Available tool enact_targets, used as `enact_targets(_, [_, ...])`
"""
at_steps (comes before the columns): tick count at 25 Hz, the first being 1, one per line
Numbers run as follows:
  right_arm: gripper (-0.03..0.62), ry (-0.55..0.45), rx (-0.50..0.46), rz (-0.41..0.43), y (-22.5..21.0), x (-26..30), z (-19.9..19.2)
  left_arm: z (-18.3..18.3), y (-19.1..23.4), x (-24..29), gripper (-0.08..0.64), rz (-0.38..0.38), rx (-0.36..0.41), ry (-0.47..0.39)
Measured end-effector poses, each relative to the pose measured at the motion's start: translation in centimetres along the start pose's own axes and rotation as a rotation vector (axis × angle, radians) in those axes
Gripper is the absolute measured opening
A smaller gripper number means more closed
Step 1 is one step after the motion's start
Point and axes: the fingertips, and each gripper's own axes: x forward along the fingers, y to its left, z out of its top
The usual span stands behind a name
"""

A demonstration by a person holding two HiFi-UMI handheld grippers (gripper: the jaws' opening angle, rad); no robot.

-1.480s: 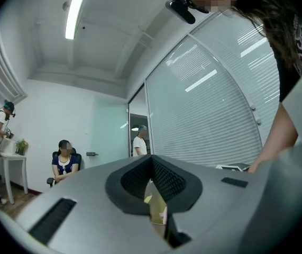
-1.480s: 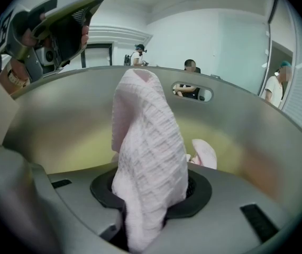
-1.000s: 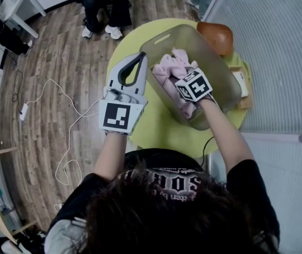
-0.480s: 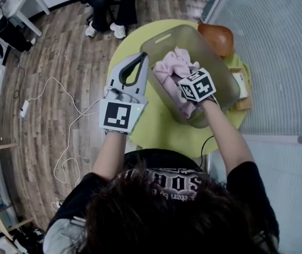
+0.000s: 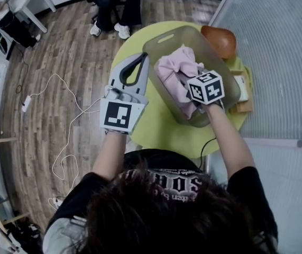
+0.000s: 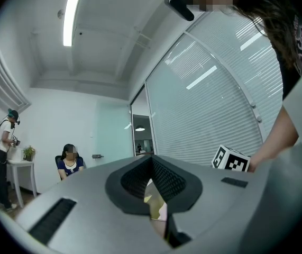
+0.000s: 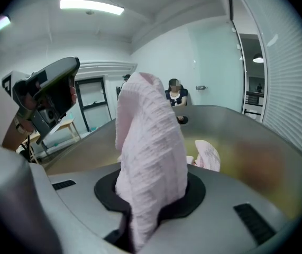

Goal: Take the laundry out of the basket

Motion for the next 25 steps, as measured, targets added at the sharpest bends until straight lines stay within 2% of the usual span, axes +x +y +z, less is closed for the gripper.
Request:
enact_targets(8, [0.098,-0.105,-0.008,-0.016,0.4,-1.7,2.9,0.3,0.4,-0.5,0.000,0.027,0.007,-0.007])
enact_targets(14, [0.098,-0.163,-0.058,-0.039,1.0,-2.9,5.9,0.5,1.6,-0.9,0.000,0.054,0.011,0.004])
enact_targets(19, [0.098,-0.206,-0.109,-0.063,1.4,-3.8,6.9,0.3,1.4,-1.5,0.000,0.071,0.022,0.002])
enact_targets(25, [0.098,-0.240,-0.095,-0.083,1.8,-4.8,8.2,0.2,1.9,-2.5,0.000,0.097,0.015,-0.004])
